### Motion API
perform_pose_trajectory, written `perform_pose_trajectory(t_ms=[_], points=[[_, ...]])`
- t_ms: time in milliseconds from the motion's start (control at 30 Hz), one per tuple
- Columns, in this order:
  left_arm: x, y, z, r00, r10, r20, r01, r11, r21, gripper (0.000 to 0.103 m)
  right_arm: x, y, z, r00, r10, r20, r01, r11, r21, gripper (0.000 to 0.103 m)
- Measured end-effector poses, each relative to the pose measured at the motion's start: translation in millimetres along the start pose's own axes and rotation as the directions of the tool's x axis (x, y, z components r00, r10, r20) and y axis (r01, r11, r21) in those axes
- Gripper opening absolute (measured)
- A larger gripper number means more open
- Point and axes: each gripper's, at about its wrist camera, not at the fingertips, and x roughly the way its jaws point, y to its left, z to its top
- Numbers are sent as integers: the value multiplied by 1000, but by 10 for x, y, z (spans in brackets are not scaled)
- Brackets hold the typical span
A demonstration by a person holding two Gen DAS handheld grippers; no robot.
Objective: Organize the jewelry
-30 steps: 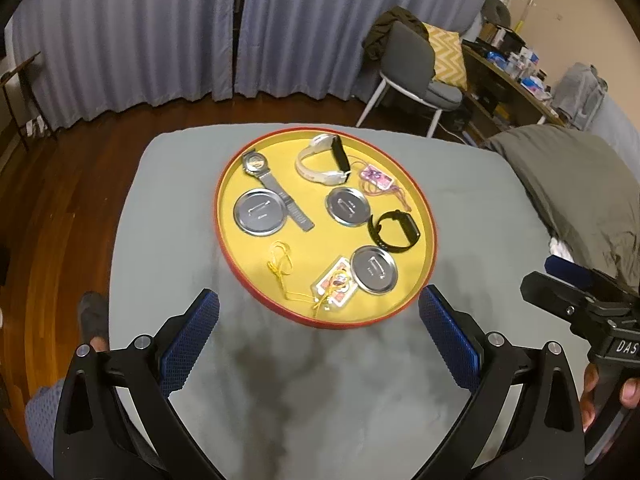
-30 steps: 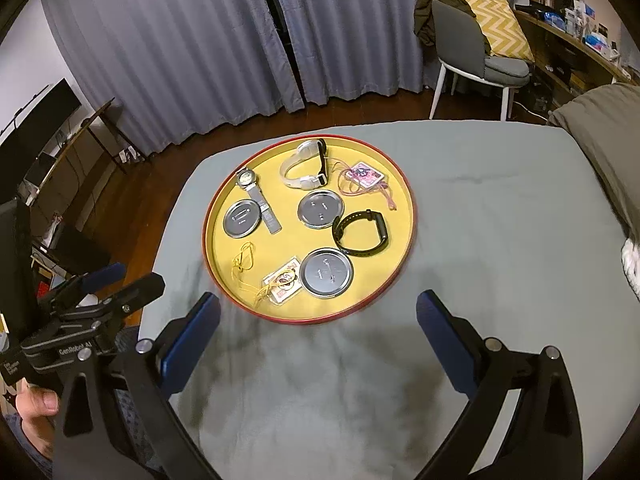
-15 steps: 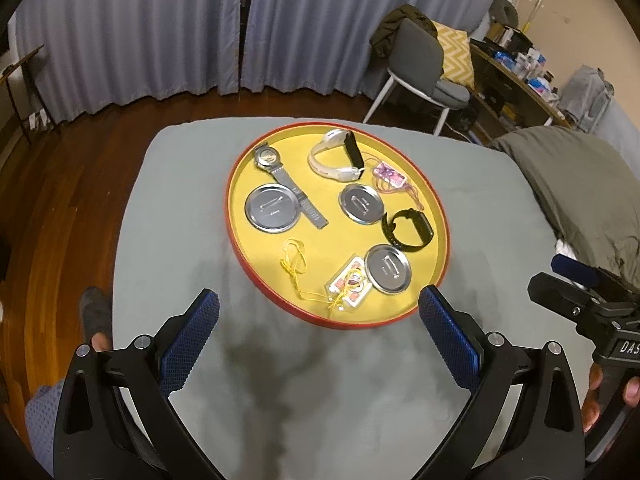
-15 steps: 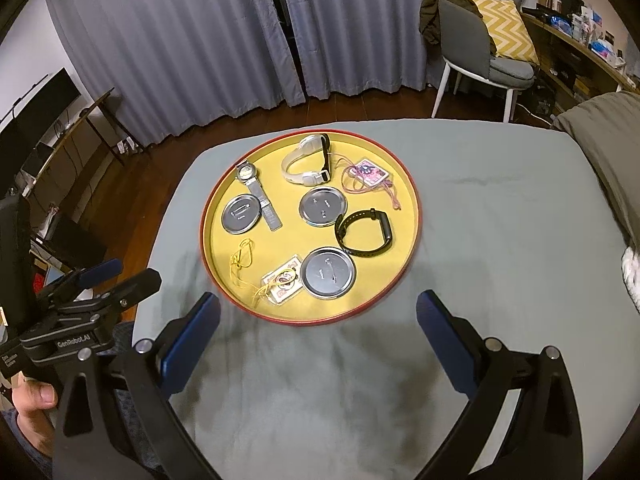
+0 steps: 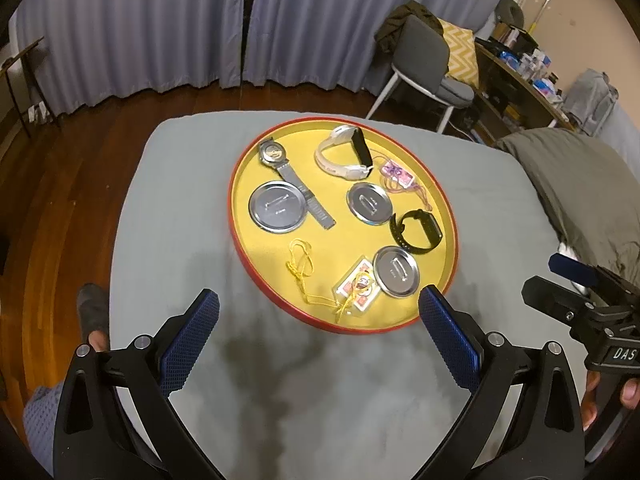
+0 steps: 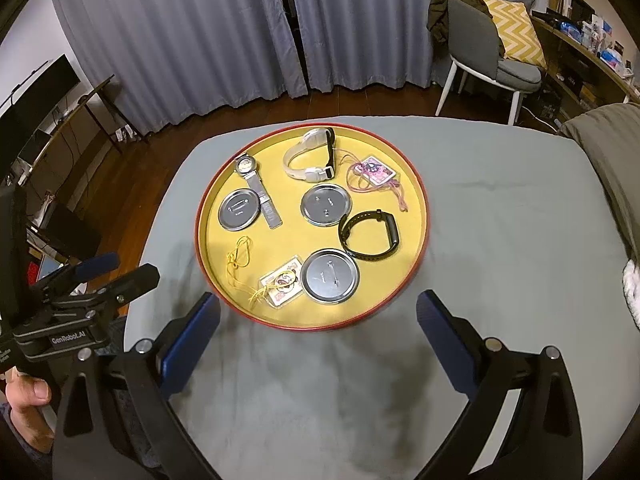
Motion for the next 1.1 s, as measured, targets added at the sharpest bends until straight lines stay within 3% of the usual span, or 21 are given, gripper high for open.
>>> perform_pose_trajectory(t_ms=[300,600,1100], points=[[184,97,41,999,-39,-30,38,999,-10,97,122,-16,101,1000,-4,-23,4,1000,1,94],[432,230,149,998,-33,-60,31,999,-30,97,327,-33,234,998,-8,-57,7,1000,-7,94],[878,396,524,997,-22,-78,22,1000,-1,97,805,4,758,994,-33,-108,28,999,-40,94]])
